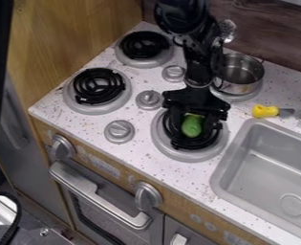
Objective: Move the green object to the bottom right burner
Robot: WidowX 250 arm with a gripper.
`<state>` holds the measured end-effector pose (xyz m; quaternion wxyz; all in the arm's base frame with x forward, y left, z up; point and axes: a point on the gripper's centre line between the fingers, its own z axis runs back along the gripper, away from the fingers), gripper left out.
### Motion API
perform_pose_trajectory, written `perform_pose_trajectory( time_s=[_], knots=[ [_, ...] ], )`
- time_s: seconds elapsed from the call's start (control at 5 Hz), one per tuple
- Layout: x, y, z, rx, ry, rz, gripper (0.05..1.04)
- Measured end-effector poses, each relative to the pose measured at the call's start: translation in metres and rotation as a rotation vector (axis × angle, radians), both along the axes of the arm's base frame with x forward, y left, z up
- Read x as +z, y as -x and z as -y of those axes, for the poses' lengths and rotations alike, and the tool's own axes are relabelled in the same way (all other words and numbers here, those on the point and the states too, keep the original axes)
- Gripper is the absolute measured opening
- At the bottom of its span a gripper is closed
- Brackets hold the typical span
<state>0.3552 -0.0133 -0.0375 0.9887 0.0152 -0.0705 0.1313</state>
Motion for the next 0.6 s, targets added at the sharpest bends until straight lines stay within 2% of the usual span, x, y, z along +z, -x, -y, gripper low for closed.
perform_pose_trajectory(
  time_s=[0.2,0.4,0.6],
  knots=[
    [0.016,0.004,-0.003,-0.005,-0.016,-0.012,0.997],
    [0.05,0.007,-0.001,-0.015,-0.002,0.033,0.999],
    [0.063,0.012,0.007,-0.055,0.039,0.038,0.999]
  ],
)
